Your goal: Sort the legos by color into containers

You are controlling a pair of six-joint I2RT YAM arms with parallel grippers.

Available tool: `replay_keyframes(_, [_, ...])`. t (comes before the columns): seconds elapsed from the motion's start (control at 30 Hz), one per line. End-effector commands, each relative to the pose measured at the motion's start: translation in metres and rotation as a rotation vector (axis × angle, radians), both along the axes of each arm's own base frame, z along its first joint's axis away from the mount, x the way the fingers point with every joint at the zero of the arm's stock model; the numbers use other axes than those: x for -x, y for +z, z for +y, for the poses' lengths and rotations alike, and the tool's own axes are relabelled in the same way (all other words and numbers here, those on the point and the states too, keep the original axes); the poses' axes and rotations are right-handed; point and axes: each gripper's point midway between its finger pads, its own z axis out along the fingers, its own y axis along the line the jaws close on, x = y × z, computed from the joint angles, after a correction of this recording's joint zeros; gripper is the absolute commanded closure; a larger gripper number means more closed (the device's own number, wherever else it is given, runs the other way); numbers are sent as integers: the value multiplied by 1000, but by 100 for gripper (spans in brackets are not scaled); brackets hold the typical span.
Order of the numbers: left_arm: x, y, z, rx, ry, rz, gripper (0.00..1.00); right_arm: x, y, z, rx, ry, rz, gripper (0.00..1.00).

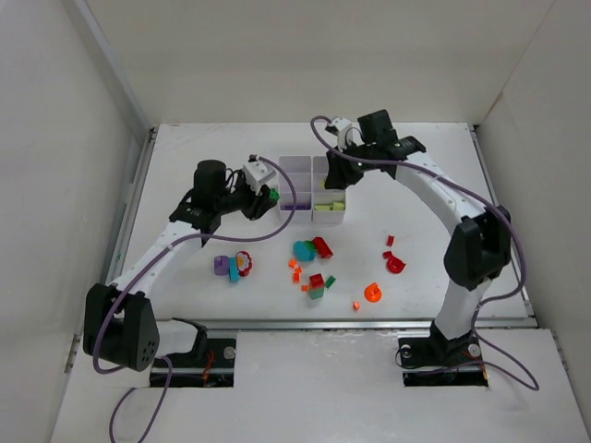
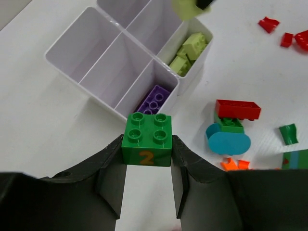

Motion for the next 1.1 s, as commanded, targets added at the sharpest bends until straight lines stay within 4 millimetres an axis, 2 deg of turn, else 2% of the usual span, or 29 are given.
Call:
replay_keyframes(0.0, [-19, 16, 15, 14, 132, -75, 100, 13, -26, -17, 96, -83, 191, 100])
replay_keyframes(0.17, [-22, 15, 18, 17, 141, -84, 100, 7, -47, -22, 144, -146, 246, 100])
replay_keyframes(0.3, [-21, 13, 18, 24, 145, -78, 100, 0, -63, -24, 178, -172, 274, 94])
replay_keyframes(0.4, [-21, 13, 18, 24, 145, -78, 100, -6, -60, -20, 178, -185, 252, 94])
replay_keyframes(0.53, [-20, 14, 16, 27, 136, -76, 100, -9, -70, -18, 187, -192, 281, 80])
replay_keyframes(0.57, [-20, 14, 16, 27, 136, -76, 100, -7, -69, -19, 192, -192, 289, 71])
replay_keyframes(0.6, [-19, 14, 15, 30, 128, -75, 100, -4, -75, -14, 195, -177, 305, 68])
replay_keyframes(0.9, [-19, 16, 14, 37, 119, -82, 100, 0, -76, -12, 209, -153, 301, 58])
replay_keyframes(1.0, [-19, 16, 14, 37, 119, -82, 100, -2, -73, -11, 207, -147, 286, 43])
replay_keyframes(1.03, [-18, 16, 12, 40, 111, -81, 100, -4, -70, -10, 202, -147, 278, 25])
replay_keyframes(1.07, [-18, 16, 12, 40, 111, -81, 100, -4, -70, -10, 202, -147, 278, 20])
